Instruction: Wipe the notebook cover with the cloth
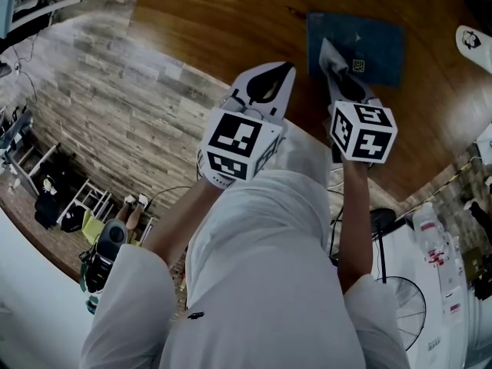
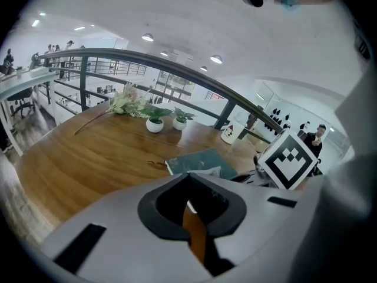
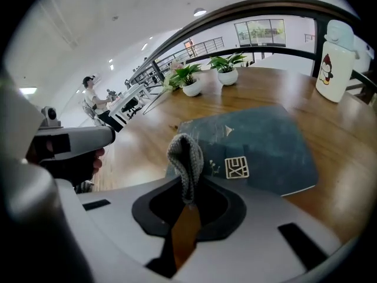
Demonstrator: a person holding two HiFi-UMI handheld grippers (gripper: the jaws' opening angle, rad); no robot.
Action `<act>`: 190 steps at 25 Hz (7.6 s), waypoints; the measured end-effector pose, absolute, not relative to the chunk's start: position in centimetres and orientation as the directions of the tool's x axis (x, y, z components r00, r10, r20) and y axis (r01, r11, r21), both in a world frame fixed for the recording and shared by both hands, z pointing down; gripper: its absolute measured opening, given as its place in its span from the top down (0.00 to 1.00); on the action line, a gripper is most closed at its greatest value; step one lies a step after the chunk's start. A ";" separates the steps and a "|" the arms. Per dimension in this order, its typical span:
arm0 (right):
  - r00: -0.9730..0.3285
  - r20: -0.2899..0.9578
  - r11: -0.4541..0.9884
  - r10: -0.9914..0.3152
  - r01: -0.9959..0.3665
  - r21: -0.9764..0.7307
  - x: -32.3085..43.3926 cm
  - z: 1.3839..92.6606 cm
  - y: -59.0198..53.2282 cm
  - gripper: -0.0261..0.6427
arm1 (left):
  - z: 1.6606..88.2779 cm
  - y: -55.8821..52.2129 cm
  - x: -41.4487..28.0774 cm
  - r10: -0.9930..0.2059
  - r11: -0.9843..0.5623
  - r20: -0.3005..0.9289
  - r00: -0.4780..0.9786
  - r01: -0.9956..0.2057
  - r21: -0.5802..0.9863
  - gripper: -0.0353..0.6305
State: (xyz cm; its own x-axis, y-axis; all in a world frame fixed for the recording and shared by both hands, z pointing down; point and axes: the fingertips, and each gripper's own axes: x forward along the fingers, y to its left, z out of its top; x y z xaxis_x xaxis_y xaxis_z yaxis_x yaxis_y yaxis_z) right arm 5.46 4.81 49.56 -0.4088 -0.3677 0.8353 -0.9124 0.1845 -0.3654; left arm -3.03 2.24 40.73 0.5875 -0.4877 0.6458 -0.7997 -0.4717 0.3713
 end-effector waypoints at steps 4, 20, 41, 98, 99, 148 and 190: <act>-0.395 0.843 0.194 -0.365 -0.918 -0.347 6.6 49.7 4.6 0.90 | 40.8 1.6 -2.2 -0.483 -0.482 0.645 0.592 -0.795 0.369 0.92; -0.372 0.850 0.157 -0.374 -0.928 -0.337 10.1 48.7 4.7 0.90 | 40.8 0.8 1.4 -0.453 -0.518 0.645 0.615 -0.771 0.370 0.92; -0.253 0.890 0.058 -0.378 -0.967 -0.249 18.4 49.9 4.5 0.90 | 41.1 0.5 4.6 -0.440 -0.538 0.650 0.619 -0.762 0.360 0.92; -0.364 0.926 0.912 -0.099 -0.406 -0.062 8.4 49.8 -8.3 0.90 | 40.5 -1.3 0.4 -0.549 -0.408 0.632 0.546 -0.836 0.368 0.92; -0.371 0.924 0.914 -0.092 -0.399 -0.069 7.7 49.8 -8.2 0.90 | 40.4 -1.2 0.1 -0.553 -0.403 0.631 0.544 -0.838 0.368 0.92; -0.427 0.480 0.464 -0.766 -0.884 -0.045 1.3 20.3 0.6 0.90 | 23.4 1.9 -13.9 -0.649 -0.487 0.448 0.615 -0.788 0.378 0.92; -0.226 0.203 0.220 -0.953 -0.974 -0.050 7.4 11.1 5.1 0.90 | 10.0 -0.8 -9.7 -0.685 -0.653 0.178 0.706 -0.704 0.281 0.92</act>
